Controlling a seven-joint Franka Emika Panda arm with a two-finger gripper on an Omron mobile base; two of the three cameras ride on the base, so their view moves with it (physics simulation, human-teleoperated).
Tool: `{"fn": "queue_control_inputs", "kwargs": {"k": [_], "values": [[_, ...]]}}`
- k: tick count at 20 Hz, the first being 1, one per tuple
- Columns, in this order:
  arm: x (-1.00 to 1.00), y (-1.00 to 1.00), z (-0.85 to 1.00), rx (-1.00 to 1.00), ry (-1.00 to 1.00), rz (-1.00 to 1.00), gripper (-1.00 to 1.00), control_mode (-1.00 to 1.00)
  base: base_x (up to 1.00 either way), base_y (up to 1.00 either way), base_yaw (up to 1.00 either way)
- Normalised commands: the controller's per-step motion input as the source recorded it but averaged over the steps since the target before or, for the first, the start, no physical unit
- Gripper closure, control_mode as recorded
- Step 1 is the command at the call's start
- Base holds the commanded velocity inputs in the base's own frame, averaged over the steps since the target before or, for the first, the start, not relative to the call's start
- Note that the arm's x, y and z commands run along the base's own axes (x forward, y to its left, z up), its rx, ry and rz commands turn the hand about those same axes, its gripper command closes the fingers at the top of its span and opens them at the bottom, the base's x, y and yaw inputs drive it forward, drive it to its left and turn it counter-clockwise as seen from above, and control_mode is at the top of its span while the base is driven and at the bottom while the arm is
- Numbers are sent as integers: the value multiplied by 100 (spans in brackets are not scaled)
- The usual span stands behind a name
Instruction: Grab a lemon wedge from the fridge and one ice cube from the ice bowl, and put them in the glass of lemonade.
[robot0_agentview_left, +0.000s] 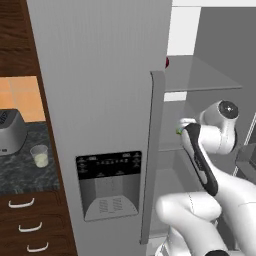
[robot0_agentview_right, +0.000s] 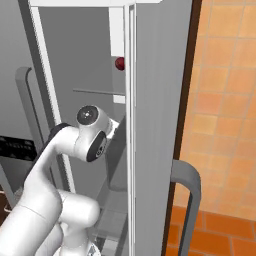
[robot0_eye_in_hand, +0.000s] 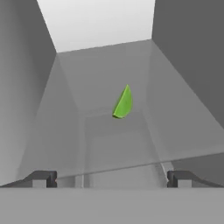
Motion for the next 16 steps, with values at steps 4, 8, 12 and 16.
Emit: {"fn": "queue_control_inputs", "kwargs": {"k": [4, 8, 12, 16], "values": [[75, -7, -42, -11, 25, 0, -100, -100, 0, 0, 0], [32, -9, -37, -1, 6, 0, -100, -100, 0, 0, 0], [8, -10, -53, 0, 1, 0, -100, -100, 0, 0, 0], [6, -2, -51, 0, 0, 0, -100, -100, 0, 0, 0]]}}
